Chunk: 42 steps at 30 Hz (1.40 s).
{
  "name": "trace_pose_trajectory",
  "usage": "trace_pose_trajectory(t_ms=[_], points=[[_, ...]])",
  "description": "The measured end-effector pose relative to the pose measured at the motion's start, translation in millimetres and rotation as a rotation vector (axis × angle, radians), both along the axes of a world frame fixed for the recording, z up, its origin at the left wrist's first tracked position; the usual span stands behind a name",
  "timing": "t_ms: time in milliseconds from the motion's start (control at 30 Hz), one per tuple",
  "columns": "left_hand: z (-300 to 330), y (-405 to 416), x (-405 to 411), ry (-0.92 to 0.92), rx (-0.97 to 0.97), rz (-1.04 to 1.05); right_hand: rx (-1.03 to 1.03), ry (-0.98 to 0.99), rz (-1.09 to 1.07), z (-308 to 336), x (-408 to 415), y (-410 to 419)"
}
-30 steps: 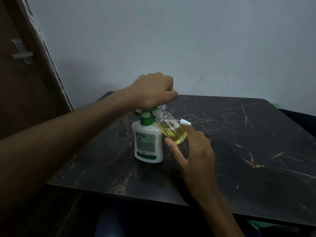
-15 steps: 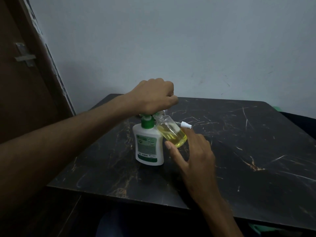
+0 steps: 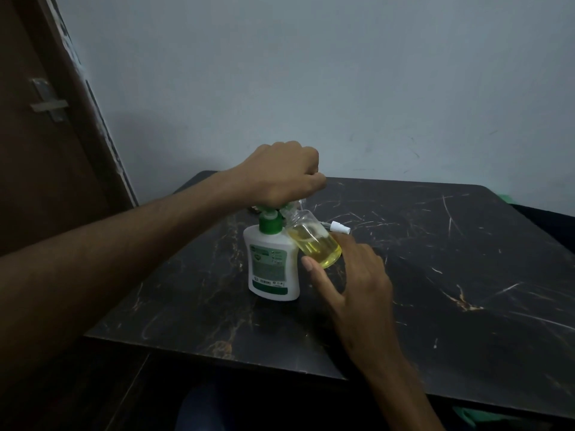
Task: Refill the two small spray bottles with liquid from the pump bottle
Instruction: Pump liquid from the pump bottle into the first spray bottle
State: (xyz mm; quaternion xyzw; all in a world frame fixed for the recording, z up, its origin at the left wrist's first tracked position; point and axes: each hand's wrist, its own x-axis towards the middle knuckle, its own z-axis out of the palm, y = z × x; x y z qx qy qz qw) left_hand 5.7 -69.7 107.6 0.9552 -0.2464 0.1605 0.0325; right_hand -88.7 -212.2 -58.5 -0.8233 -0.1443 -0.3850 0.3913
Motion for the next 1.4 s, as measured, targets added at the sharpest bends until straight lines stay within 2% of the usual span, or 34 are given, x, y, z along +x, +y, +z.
trace_pose_trajectory(t_ms=[233, 867, 1400], points=[[-2, -1, 4, 0.04, -0.008, -0.004, 0.001, 0.013, 0.0, 1, -1, 0], [5, -2, -1, -0.021, 0.022, -0.027, 0.019, 0.004, 0.004, 3, -3, 0], [-1, -1, 7, 0.012, -0.006, -0.016, 0.011, 0.016, -0.018, 3, -1, 0]])
